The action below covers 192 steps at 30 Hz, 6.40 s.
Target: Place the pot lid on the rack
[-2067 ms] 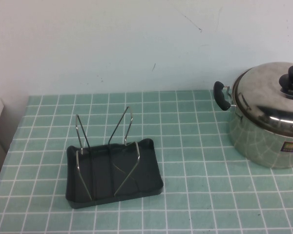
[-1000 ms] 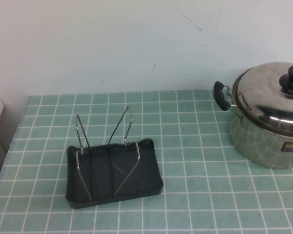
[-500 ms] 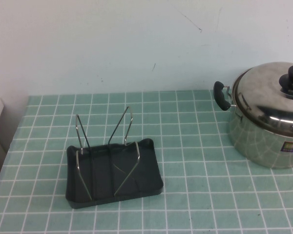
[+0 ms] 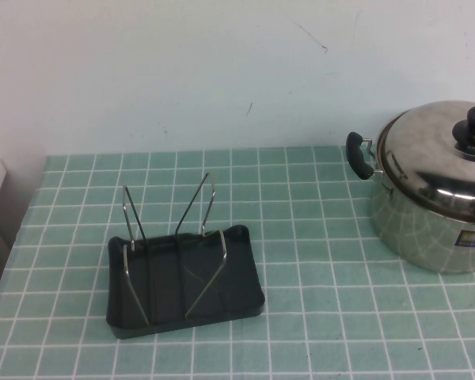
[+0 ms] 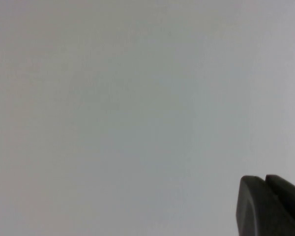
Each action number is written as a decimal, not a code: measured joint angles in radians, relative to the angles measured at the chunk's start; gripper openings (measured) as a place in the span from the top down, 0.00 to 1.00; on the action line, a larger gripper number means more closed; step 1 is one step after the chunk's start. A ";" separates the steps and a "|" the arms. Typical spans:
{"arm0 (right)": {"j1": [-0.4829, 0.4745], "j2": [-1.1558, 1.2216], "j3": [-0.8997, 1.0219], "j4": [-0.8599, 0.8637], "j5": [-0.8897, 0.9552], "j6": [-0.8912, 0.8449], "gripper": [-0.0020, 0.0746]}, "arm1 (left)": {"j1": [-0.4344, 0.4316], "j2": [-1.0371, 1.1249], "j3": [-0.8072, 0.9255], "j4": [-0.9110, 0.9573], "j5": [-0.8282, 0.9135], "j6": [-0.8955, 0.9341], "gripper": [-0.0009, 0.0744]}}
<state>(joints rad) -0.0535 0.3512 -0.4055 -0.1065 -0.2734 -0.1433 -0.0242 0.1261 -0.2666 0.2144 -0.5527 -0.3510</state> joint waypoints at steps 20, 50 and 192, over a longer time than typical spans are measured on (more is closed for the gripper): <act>0.000 0.987 -0.186 -0.510 -0.511 0.381 0.85 | 0.000 0.555 -0.141 0.628 -0.341 -0.576 0.99; 0.000 1.358 -0.386 -0.462 -0.465 0.504 0.51 | 0.000 0.565 -0.143 0.666 -0.187 -0.880 0.99; 0.846 0.441 -0.433 -0.419 0.384 0.295 0.98 | -0.471 1.079 -0.583 1.520 0.478 -1.691 0.07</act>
<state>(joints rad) 0.7928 0.7924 -0.8384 -0.5250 0.1111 0.1516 -0.4954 1.2051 -0.8498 1.7345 -0.0746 -2.0422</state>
